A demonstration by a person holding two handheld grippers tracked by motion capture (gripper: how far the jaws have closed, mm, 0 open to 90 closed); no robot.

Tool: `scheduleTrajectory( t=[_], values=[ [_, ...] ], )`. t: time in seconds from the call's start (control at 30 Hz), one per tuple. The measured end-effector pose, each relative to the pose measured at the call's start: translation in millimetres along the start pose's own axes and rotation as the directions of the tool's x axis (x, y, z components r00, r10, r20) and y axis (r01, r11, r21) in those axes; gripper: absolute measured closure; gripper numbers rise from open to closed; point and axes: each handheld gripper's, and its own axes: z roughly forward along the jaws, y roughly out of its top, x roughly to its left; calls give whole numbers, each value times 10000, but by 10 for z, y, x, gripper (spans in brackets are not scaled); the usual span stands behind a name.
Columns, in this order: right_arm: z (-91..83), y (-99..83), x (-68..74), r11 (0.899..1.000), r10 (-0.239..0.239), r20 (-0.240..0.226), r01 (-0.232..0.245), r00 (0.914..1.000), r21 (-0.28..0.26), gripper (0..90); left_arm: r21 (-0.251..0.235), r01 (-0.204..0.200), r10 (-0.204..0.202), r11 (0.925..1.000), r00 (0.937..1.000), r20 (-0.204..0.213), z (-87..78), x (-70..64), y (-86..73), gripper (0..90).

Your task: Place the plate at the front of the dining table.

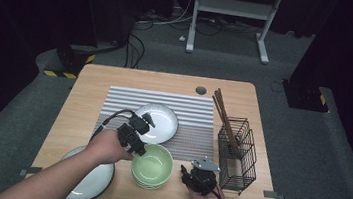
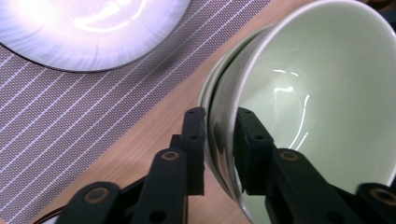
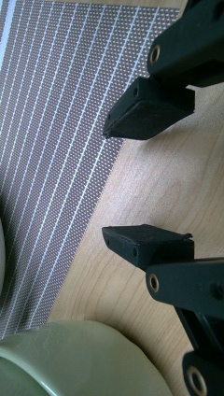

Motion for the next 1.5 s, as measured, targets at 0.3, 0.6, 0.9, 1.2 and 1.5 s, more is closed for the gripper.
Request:
scheduleTrajectory(
  t=[0.3,0.6,0.9,1.2,1.5],
  values=[
    [-5,-4,-20,10000,38,5,-38,10000,-16,448,-135,-210,208,9997,9997,-129,4,-13,-24,783],
    [-13,-9,-31,9999,139,-38,-139,9999,-51,444,-266,-198,193,9995,9997,-175,-6,-25,-24,845],
    [-20,-6,-41,9998,202,-47,-202,9998,-79,444,-289,-256,249,9993,9994,-226,-13,-32,-12,848],
    [-16,-8,-39,9999,123,-60,-123,9999,-102,444,-446,-303,299,9985,9995,-103,-44,-30,-27,846],
    [-14,-9,-37,9999,124,-68,-125,9999,-111,444,-806,-139,160,9967,9995,259,-102,-8,-45,849]
  ],
)
